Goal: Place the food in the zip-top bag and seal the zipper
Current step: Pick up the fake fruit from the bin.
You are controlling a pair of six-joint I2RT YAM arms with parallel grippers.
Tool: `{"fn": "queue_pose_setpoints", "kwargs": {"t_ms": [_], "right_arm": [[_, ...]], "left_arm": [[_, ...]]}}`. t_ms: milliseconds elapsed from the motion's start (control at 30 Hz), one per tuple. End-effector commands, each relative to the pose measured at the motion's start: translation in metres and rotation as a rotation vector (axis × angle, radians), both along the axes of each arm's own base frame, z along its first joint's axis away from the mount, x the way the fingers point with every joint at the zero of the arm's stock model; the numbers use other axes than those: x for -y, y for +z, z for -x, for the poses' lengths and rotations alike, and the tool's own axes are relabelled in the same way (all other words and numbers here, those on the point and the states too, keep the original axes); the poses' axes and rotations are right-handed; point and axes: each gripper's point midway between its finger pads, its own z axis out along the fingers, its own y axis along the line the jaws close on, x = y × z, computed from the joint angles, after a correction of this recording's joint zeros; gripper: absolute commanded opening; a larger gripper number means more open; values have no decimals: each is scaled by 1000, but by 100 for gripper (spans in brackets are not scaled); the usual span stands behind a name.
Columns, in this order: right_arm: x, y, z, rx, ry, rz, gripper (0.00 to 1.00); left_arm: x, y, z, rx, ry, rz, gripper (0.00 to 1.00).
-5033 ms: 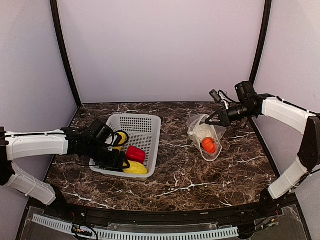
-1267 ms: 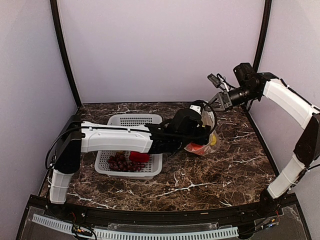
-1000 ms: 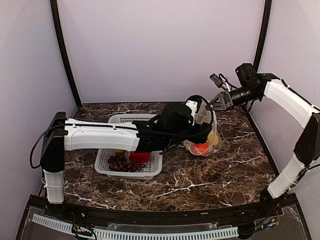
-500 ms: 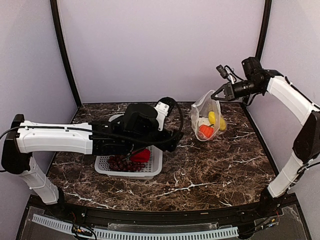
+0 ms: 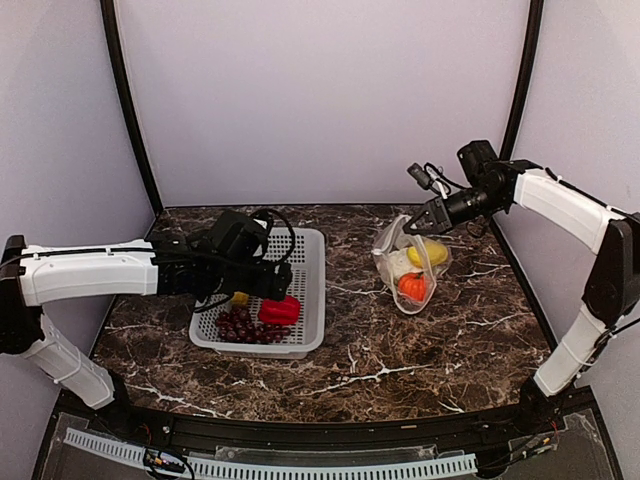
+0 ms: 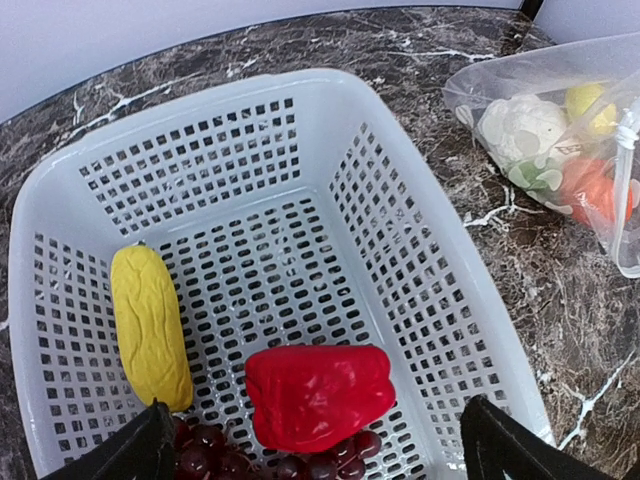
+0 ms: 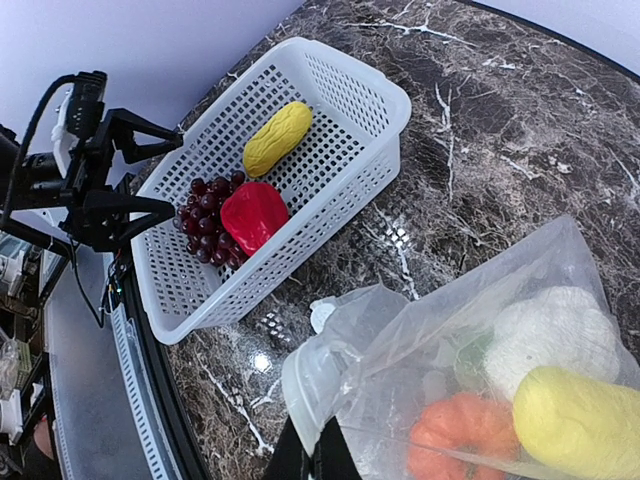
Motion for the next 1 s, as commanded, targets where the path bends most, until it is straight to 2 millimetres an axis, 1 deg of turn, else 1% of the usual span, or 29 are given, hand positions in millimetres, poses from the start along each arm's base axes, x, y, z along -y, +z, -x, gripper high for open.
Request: {"fn": "queue_pose_setpoints", "kwargs": {"t_ms": [0, 33, 67, 167, 233, 267, 300, 400, 500, 633, 700, 833, 867, 900, 967], "right_arm": [[-1, 7, 4, 38, 22, -29, 0], [-1, 7, 5, 39, 22, -30, 0], [-1, 7, 5, 40, 23, -31, 0], [0, 6, 8, 45, 23, -30, 0], [1, 6, 10, 48, 21, -30, 0], [1, 5, 10, 47, 21, -29, 0], [1, 4, 11, 48, 20, -28, 0], [1, 5, 12, 47, 22, -32, 0], [1, 4, 12, 42, 23, -33, 0], [1, 3, 13, 40, 26, -33, 0], [1, 2, 14, 37, 27, -33, 0], [0, 1, 14, 34, 29, -37, 0], [0, 1, 13, 32, 29, -37, 0], [0, 1, 13, 32, 29, -38, 0], [0, 1, 13, 32, 28, -38, 0]], "left_arm": [[-17, -34, 6, -161, 23, 32, 99], [-22, -39, 0, -177, 40, 39, 99], [-20, -44, 1, -205, 32, 55, 99], [-23, -53, -7, -232, 43, 80, 99], [-22, -58, -10, -251, 39, 97, 99], [-18, -64, -9, -276, 22, 112, 99], [-16, -64, -12, -279, 22, 132, 99], [-7, -74, -14, -322, -7, 159, 99], [-6, -83, -20, -347, 2, 155, 99], [2, -100, -16, -429, -11, 158, 99], [3, -113, -14, -467, -5, 144, 99], [6, -126, -13, -500, -7, 138, 99], [7, -127, -13, -499, -9, 139, 99], [7, -128, -13, -499, -9, 140, 98], [8, -126, -14, -489, -15, 147, 90]]}}
